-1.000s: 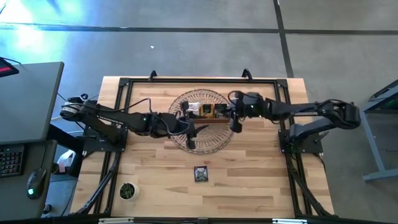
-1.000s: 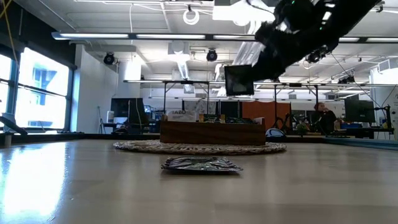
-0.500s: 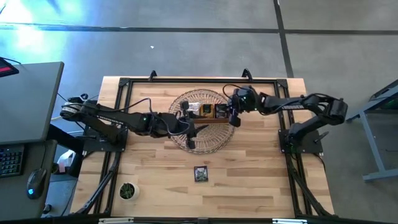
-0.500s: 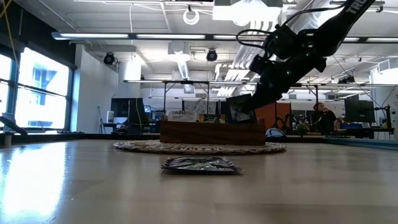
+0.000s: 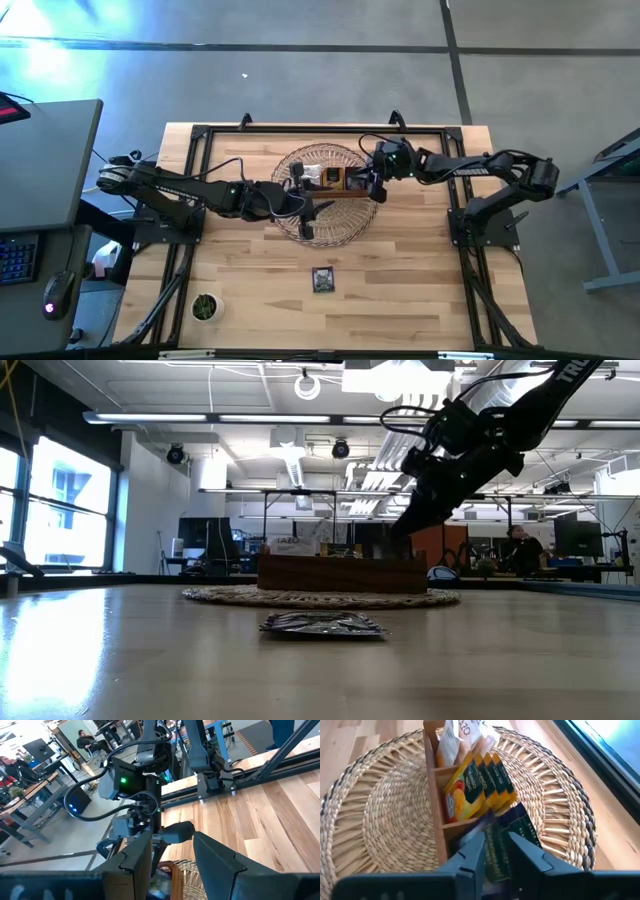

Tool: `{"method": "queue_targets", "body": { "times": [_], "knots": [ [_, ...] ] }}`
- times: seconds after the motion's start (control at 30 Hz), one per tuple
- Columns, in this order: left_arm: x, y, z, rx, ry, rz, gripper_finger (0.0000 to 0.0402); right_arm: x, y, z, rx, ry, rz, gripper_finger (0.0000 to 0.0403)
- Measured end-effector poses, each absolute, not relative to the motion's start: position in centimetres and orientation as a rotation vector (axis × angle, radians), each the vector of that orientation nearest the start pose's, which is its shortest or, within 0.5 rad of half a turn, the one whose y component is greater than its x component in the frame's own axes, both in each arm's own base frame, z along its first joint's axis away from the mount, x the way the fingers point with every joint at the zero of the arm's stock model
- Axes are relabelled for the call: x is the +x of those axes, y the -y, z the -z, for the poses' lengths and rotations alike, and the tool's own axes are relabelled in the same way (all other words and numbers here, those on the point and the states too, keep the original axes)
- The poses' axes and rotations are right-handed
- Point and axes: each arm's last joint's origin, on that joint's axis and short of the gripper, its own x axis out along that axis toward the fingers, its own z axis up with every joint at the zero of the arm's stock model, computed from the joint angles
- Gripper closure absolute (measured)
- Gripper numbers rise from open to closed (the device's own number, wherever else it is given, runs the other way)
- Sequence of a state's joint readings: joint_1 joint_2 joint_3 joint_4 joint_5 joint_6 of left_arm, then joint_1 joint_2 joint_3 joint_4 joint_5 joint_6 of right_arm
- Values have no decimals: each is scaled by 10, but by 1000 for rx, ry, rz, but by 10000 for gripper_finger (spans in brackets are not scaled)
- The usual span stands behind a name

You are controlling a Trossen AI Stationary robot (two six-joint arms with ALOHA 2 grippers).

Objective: Pick & Place Tea
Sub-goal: Put the purple tea bag into the right section of the wooden organizer

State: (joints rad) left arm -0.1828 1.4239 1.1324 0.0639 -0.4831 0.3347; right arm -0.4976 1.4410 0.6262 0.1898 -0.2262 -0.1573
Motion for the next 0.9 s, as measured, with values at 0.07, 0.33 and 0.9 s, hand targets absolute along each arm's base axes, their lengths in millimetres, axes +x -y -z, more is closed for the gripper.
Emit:
{"method": "queue_targets", "body": {
  "times": [0.07, 0.33, 0.9],
  "knots": [
    [321, 46, -331, 406, -264, -261, 259, 245, 126, -172, 78, -606, 225, 313],
    [321, 46, -330, 407, -269, -260, 259, 245, 127, -181, 56, -555, 276, 263],
    [322, 54, -302, -44, -459, -46, 259, 271, -59, -194, -105, -461, -206, 276]
  ]
}}
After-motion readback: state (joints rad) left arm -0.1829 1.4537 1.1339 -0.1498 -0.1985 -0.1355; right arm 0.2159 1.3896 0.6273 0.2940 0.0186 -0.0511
